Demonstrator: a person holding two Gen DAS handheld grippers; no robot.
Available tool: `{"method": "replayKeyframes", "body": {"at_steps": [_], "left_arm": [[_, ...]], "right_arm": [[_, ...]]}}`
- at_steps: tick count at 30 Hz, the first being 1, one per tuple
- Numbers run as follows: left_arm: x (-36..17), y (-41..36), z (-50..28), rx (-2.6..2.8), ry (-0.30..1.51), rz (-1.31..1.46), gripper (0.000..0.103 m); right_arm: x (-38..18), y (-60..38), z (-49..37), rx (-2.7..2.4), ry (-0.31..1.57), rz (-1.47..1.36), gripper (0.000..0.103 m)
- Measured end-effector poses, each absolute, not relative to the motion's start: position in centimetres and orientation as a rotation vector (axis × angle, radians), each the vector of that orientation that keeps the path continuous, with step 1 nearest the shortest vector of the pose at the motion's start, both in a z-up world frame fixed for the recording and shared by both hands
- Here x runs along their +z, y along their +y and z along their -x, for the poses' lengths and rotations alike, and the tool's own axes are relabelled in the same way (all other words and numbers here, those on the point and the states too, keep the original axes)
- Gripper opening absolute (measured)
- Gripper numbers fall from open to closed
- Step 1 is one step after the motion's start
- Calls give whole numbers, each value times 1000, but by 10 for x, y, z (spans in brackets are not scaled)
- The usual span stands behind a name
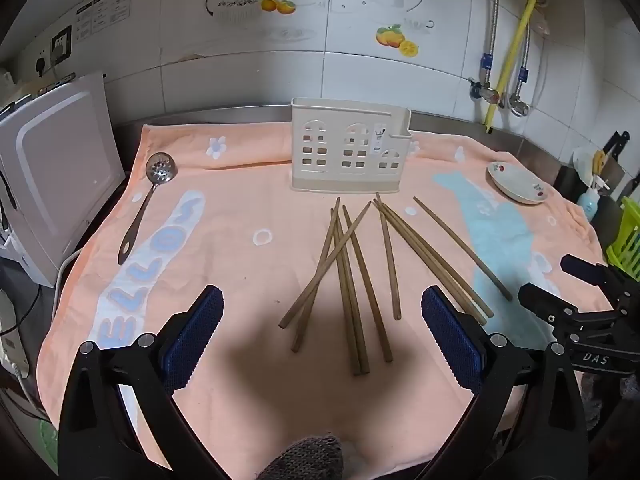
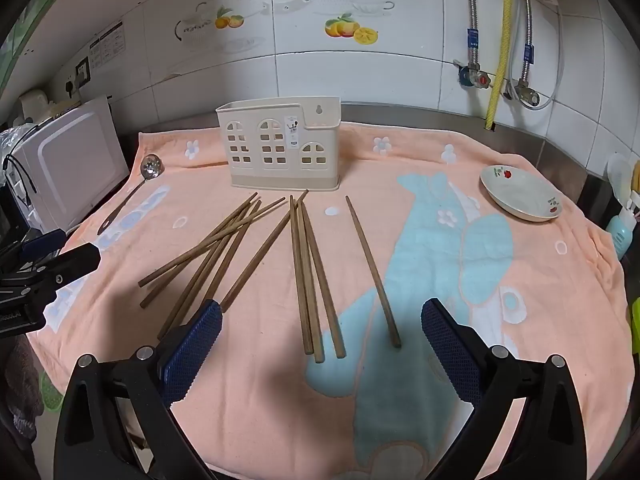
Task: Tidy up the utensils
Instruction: 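Move both grippers forward over the scattered wooden chopsticks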
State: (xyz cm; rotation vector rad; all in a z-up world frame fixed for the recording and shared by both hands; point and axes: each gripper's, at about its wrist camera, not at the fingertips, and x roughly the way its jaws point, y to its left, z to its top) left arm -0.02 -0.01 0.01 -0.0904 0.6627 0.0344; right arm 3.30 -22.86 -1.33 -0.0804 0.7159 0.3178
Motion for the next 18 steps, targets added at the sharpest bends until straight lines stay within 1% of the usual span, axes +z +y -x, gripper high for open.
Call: {"method": "replayKeyframes", "body": {"at_steps": [18], "left_arm": [[-9,6,-1,44,686,91,98]], "right_arm": [[-17,-227,-35,311,716,78,97]]}}
